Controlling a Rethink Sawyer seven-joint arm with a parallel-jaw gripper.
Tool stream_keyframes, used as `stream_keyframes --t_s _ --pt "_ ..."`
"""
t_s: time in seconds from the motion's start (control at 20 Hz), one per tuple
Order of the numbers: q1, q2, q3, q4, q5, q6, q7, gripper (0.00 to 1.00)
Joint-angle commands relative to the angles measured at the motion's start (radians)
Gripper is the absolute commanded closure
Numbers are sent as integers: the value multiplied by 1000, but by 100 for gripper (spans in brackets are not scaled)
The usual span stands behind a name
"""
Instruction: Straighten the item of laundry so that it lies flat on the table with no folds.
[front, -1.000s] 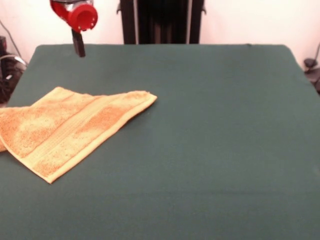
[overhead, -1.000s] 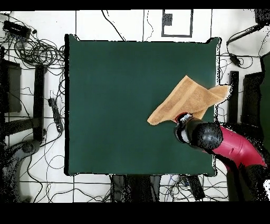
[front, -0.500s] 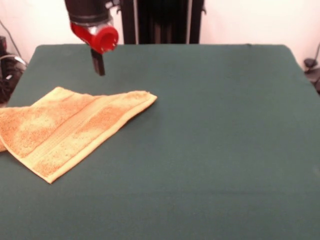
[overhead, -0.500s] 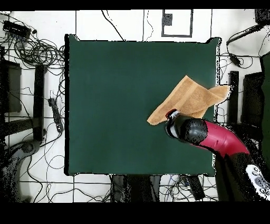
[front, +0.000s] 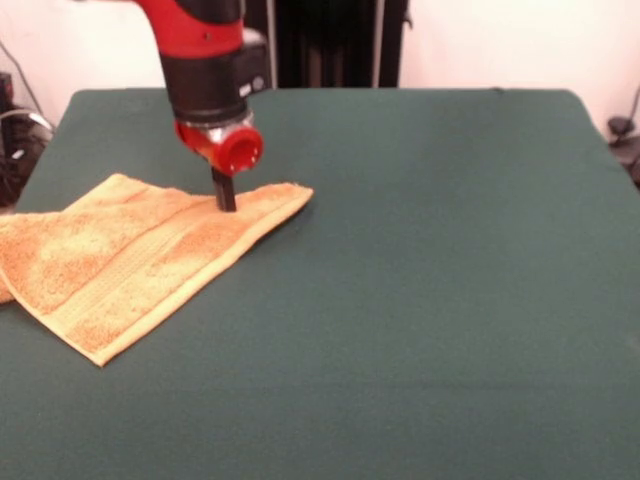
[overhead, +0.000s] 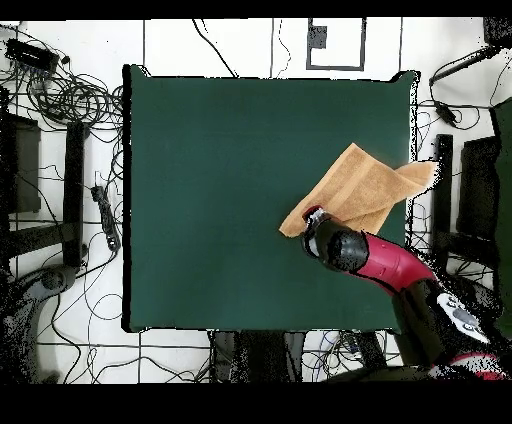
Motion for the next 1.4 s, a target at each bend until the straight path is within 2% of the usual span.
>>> stream_keyframes --t_s 0.05,0.25,0.55,0.75,0.85,1.05,1.25,1.4 --pt "43 140 100 -122 61 12 63 100" --pt "57 144 87 -157 92 64 73 100" --pt "128 70 48 -139 220 183 204 100" --pt "115 -11 60 -105 269 308 169 100" --pt "124 3 51 -119 287 294 167 100" --pt "148 66 40 -151 338 182 208 100" --pt "165 -26 -2 -109 363 295 193 100" --pt "153 -41 5 -92 324 286 107 100"
